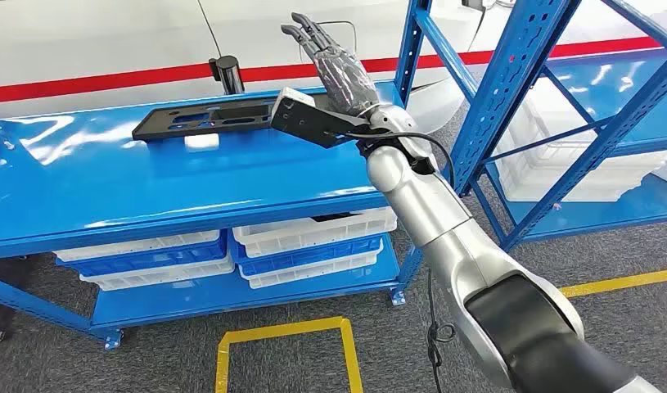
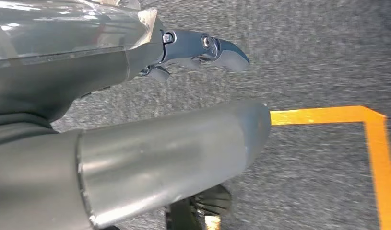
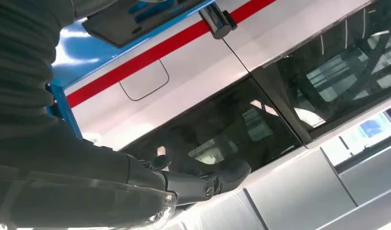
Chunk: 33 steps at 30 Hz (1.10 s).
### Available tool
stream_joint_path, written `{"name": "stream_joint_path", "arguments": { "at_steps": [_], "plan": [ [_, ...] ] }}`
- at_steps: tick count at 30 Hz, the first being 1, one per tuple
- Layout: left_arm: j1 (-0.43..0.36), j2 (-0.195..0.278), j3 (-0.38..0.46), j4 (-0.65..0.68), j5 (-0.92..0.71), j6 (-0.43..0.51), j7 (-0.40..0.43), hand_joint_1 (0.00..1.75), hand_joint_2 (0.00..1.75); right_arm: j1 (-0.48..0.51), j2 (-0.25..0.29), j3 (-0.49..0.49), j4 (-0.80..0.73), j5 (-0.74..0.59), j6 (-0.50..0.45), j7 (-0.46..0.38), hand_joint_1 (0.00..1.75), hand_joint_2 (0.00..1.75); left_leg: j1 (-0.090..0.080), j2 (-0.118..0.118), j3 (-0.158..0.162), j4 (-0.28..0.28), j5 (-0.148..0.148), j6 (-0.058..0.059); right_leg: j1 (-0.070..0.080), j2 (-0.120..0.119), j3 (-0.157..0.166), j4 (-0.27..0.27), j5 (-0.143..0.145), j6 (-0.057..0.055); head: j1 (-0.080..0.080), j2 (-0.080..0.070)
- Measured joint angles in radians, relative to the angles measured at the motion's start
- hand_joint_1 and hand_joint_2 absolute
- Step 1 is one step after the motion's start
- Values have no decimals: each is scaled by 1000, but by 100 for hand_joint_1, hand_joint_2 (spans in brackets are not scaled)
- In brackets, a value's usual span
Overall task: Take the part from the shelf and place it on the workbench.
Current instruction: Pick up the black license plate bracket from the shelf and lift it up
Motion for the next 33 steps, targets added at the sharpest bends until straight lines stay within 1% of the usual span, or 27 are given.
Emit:
{"name": "stream_joint_path", "arguments": {
  "at_steps": [1, 2, 4, 5, 6, 7, 8, 10, 11, 12, 13, 15, 16, 17, 20, 21, 22, 23, 25, 26, 27, 28, 29, 30, 31, 32, 33],
  "plan": [
    [-1, 0, 0, 0, 0, 0, 0, 0, 0, -1, 1, 0, 1, 0, 0, 0, 0, 175, -2, 1, -2, 0, -3, -3, 3, 1, 4, 0, -4, -14, 0, 0],
    [0, 0, 0, 0, 0, 0, 0, 0, 0, -1, 2, 0, 2, 0, -1, 0, 0, 175, -2, 1, -2, 1, -5, -5, 3, 3, 5, 0, -6, -23, -1, 0],
    [1, 0, 2, 1, 0, 1, 0, 0, 0, -1, 6, 0, 6, 0, -3, 0, 0, 175, -2, 3, 1, 2, -17, -15, 5, 7, 14, 2, -16, -56, -3, 0],
    [1, 1, 3, 1, 1, 2, 0, 0, 0, -2, 8, -1, 7, 0, -4, 0, 0, 175, 1, 4, 1, 11, -23, -20, 3, 9, 19, 2, -21, -65, -4, 0],
    [1, 0, 4, 1, 1, 2, 0, 0, 0, -5, 11, -1, 8, 1, -4, -1, 0, 175, 3, 5, -8, 36, -31, -25, 2, 12, 28, 3, -27, -74, -5, 0],
    [-1, 0, 4, 1, 1, 2, 0, 0, 0, -8, 14, -1, 8, 1, -5, -1, 0, 175, 5, 6, -33, 81, -42, -30, 2, 14, 38, 2, -33, -82, -5, 0],
    [-2, 0, 5, 1, 1, 2, 0, 0, 0, -10, 16, -1, 9, 1, -5, -2, 0, 175, 6, 6, -72, 145, -56, -34, 3, 15, 47, 2, -40, -88, -6, 0],
    [0, -1, 5, 1, 1, 2, 0, 0, 0, -7, 17, 0, 13, 1, -5, -2, 0, 175, 6, 7, -169, 271, -91, -38, 7, 17, 65, 2, -57, -96, -6, 0],
    [2, -1, 5, 1, 1, 2, 0, 0, 0, -4, 18, 1, 15, 1, -5, -2, 0, 175, 5, 7, -204, 301, -96, -37, 9, 18, 76, 2, -67, -96, -6, 0],
    [5, -1, 6, 2, 2, 2, 0, 0, 0, -1, 18, 1, 17, 1, -5, -2, 0, 175, 4, 6, -223, 294, -82, -32, 12, 20, 88, 2, -77, -97, -6, 0],
    [6, -1, 6, 2, 2, 2, 0, 0, 0, 0, 18, 1, 19, 1, -5, -2, 0, 175, 1, 6, -222, 251, -46, -23, 15, 22, 103, 1, -87, -97, -6, 0],
    [7, 2, 6, 3, 2, 2, 0, 0, 0, -1, 17, 1, 20, 1, -5, -2, 0, 175, -8, 4, -192, 118, 60, 2, 20, 24, 132, 0, -109, -95, -5, 0],
    [7, 3, 6, 3, 1, 2, 0, 0, 0, -2, 17, 1, 22, 0, -5, -2, 0, 175, -14, 3, -175, 66, 96, 12, 22, 25, 143, -3, -118, -92, -4, 0],
    [7, 4, 6, 4, 1, 2, 0, 0, 0, -3, 17, 1, 23, 1, -5, -2, 0, 175, -19, 3, -163, 37, 116, 20, 22, 25, 151, -7, -124, -87, -4, 0],
    [6, 2, 7, 4, 0, 2, -1, 0, 0, -9, 17, 1, 24, 1, -6, -3, 0, 175, -23, 4, -132, 14, 112, 32, 26, 24, 161, -1, -129, -70, -4, 0],
    [6, 1, 7, 4, -1, 2, -1, 0, 0, -12, 17, 0, 24, 1, -7, -5, 0, 175, -21, 4, -120, 5, 109, 34, 27, 22, 152, 22, -129, -67, -4, 0],
    [5, 0, 7, 3, -2, 2, 0, 0, 0, -15, 16, 0, 24, 1, -7, -6, 0, 175, -19, 4, -108, -3, 106, 36, 27, 20, 130, 62, -133, -64, -4, 0],
    [3, -1, 7, 3, -3, 2, 1, 0, 0, -16, 15, -1, 24, 1, -8, -6, 0, 175, -16, 4, -98, -8, 102, 37, 26, 18, 93, 118, -143, -62, -4, 0],
    [2, -4, 7, 3, -7, 0, 4, 0, 0, -12, 11, -1, 26, 1, -9, -7, 0, 175, -15, 2, -85, -10, 91, 37, 23, 18, 8, 232, -177, -60, -4, 0],
    [3, -6, 7, 4, -9, -1, 6, 0, 0, -7, 8, -1, 26, 1, -9, -7, 0, 175, -14, 1, -77, -9, 83, 35, 21, 17, -26, 263, -191, -57, -4, 0],
    [4, -8, 7, 4, -11, -1, 8, 0, 0, -2, 5, -1, 27, 2, -10, -7, 0, 175, -13, -1, -68, -9, 74, 33, 18, 17, -45, 263, -192, -51, -3, 0],
    [5, -10, 7, 4, -13, -1, 10, 0, 0, 1, 2, -1, 27, 3, -10, -7, 0, 175, -11, -2, -56, -9, 65, 29, 15, 16, -50, 230, -172, -40, -3, 0],
    [5, -11, 7, 4, -13, -1, 12, 0, 0, 3, 0, -2, 27, 4, -10, -7, 0, 175, -9, -3, -45, -7, 55, 24, 9, 14, -40, 169, -131, -25, -3, 0],
    [5, -11, 7, 4, -14, -1, 13, 0, 0, 4, -3, -2, 28, 4, -10, -7, 0, 175, -8, -3, -35, -5, 45, 18, 4, 9, -25, 99, -78, -10, -3, 0],
    [5, -11, 7, 4, -14, -1, 15, 0, 0, 5, -6, -1, 28, 5, -11, -7, 0, 175, -8, -4, -28, -1, 35, 12, 3, 4, -12, 44, -41, -9, -2, 0],
    [4, -11, 7, 4, -14, -1, 16, 0, 0, 6, -7, -1, 28, 5, -12, -8, 0, 175, -9, -3, -25, 4, 26, 5, 4, 1, 0, 10, -13, -17, -3, 0],
    [3, -10, 7, 4, -14, 0, 17, 0, 0, 7, -9, -1, 28, 5, -12, -8, 0, 175, -10, -3, -24, 8, 19, 0, 4, -2, 6, -3, -1, -31, -4, 0]
  ]
}}
